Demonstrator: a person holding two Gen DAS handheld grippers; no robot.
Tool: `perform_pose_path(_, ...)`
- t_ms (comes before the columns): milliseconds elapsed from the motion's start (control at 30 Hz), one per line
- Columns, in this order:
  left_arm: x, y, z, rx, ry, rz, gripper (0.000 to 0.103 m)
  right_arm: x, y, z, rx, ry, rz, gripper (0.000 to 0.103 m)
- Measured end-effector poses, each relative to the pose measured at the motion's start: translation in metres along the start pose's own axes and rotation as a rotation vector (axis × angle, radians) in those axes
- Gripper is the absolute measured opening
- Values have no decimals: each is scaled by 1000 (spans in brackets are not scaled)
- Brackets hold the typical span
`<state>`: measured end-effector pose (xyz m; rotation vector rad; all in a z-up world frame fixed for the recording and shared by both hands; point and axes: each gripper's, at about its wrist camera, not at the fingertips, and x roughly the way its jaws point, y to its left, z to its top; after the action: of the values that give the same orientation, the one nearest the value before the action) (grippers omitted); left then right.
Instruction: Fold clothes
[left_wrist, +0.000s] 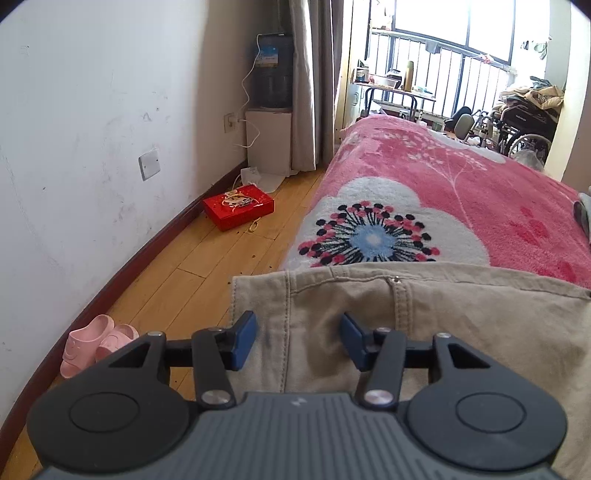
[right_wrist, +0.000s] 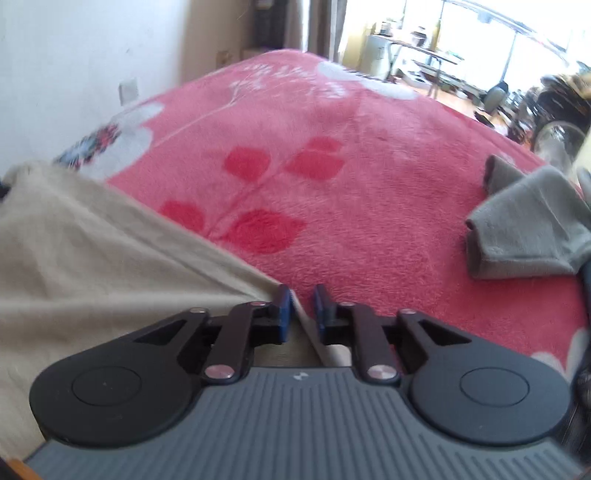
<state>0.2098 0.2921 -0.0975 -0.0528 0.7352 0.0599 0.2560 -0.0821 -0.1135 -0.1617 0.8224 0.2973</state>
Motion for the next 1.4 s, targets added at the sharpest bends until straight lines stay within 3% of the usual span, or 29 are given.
perform_pose_path(167,-7,-8,10,12,-13,-56,54,-40,-34,-2,163,-51,66,28)
perform_pose_path(267,19,-24,5,23,91,-20,58,-65,-54,-4,260,-80,104,29)
perform_pose_path(400,14,-19,7,-70,74,-3,57,-100,-77,-18,295,-40,69,29)
perform_pose_path(533,-30,-8,18,-96,20,20,58,-141,-97,-32,293,-14,33,29)
perform_pose_path(733,-134,-9,47,-9,-141,18,68,-230,-88,-75,211,35,24,33)
perform_pose_path(800,-170,-18,58,37,-183,1,72,-261,-83,-93,187,42,25,40)
perform_pose_path(900,-216,-45,71,143,-241,-33,79,-307,-75,-120,151,50,25,51)
perform_pose_path(967,-238,-73,79,236,-254,-61,85,-324,-69,-145,176,0,14,56)
perform_pose_path(1100,-255,-165,81,488,-213,-176,89,-340,-66,-197,261,-57,-22,56)
perform_pose_path(1267,-233,-289,35,716,-84,-366,89,-337,-47,-236,182,-42,-128,56)
perform_pose_path(1400,-209,-350,-34,789,19,-499,88,-353,-52,-244,191,-73,-193,56)
